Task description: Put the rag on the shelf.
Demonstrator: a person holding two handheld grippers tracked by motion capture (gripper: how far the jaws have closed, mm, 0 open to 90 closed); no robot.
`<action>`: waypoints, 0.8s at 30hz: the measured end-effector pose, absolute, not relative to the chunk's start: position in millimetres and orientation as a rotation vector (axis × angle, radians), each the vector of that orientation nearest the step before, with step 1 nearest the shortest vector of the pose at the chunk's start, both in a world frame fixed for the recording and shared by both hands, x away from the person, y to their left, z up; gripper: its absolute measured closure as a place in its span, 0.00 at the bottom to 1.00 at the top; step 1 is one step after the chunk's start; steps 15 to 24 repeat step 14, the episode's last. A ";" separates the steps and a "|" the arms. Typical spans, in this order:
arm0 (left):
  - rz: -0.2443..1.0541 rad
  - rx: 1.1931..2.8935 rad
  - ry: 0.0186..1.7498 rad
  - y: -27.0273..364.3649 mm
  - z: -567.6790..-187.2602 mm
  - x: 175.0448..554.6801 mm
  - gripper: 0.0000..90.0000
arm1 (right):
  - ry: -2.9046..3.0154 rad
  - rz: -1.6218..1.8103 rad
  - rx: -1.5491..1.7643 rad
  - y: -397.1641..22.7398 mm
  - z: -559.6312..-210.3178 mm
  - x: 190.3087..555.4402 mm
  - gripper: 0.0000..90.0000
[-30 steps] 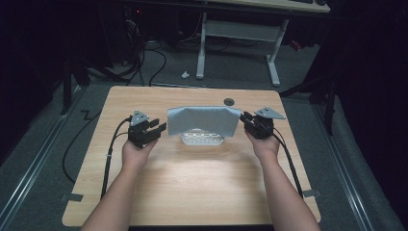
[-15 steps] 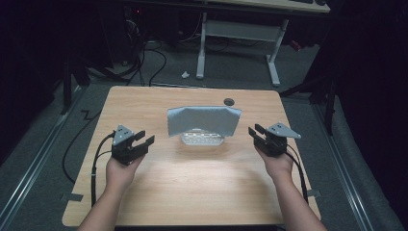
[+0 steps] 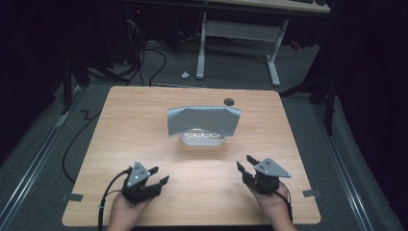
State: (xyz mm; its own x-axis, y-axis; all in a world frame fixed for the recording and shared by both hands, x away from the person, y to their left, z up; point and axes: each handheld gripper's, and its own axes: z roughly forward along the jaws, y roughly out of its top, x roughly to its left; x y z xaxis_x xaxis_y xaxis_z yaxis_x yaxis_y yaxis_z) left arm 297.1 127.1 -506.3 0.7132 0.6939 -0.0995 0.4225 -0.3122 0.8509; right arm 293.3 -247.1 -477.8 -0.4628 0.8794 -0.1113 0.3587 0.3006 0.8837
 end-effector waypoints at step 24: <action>0.301 2.077 0.834 115.0 -524.8 295.9 0.49 | 2.084 1.061 1.128 -239.2 -514.0 283.1 0.54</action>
